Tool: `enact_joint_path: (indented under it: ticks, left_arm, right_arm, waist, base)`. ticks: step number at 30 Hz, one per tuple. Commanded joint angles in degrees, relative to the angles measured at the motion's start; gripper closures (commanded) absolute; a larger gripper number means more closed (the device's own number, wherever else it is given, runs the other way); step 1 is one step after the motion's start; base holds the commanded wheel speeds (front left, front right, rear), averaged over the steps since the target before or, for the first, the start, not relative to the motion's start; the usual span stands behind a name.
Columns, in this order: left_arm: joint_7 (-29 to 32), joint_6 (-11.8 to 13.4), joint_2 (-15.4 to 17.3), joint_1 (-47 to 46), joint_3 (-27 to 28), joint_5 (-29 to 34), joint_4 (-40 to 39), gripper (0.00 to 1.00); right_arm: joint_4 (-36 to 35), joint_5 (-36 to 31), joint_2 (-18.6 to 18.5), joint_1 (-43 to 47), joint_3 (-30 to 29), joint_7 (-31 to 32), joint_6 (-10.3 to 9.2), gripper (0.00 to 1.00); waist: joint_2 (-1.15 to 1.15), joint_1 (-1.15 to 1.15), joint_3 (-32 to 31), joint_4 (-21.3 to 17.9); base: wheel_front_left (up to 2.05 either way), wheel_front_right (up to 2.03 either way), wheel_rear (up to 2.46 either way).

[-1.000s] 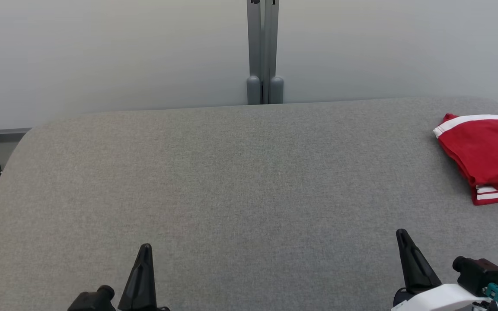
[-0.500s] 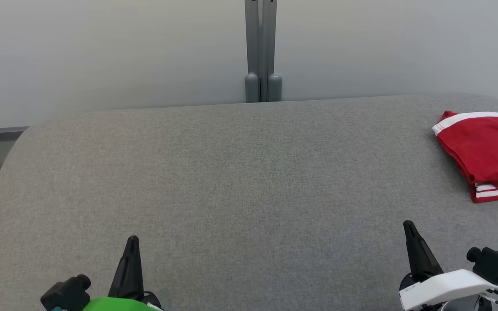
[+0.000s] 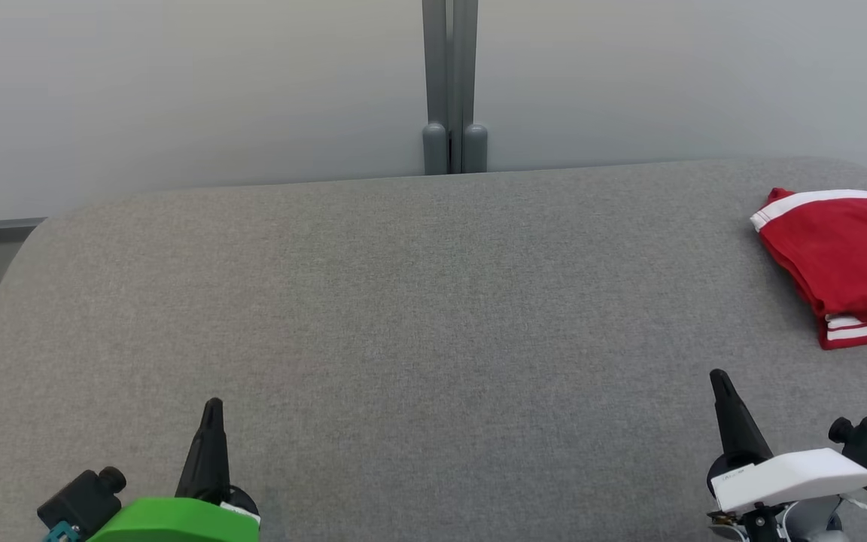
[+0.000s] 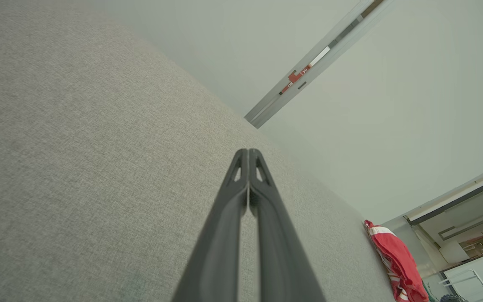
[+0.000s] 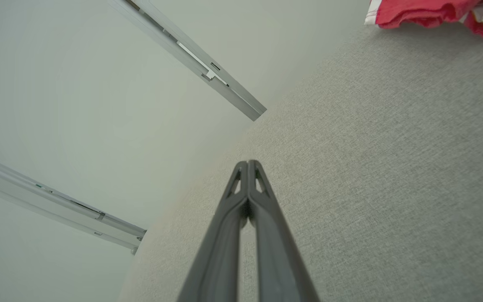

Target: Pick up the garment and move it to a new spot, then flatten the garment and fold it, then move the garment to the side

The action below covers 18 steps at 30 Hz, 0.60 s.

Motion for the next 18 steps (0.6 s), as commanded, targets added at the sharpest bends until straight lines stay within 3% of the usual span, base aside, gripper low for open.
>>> enact_joint_path:
  ticks: [1,18]
  left_arm:
    - [0.43,-0.51,0.59,-1.90,0.62,-2.27,-0.25,1.00]
    - [2.91,-1.84,1.24,-4.45,2.66,-14.94,1.70,1.00]
  right_arm:
    - [-0.37,2.10,-0.47,-1.78,-0.38,0.44,0.03,1.00]
    - [0.81,14.06,-0.63,-3.93,-1.45,2.91,0.03,1.00]
  waist:
    - [0.00,0.00,0.05,-0.03]
    - [0.00,0.00,0.62,-0.37]
  base:
    - [0.00,0.00,0.00]
    - [0.00,0.00,0.00]
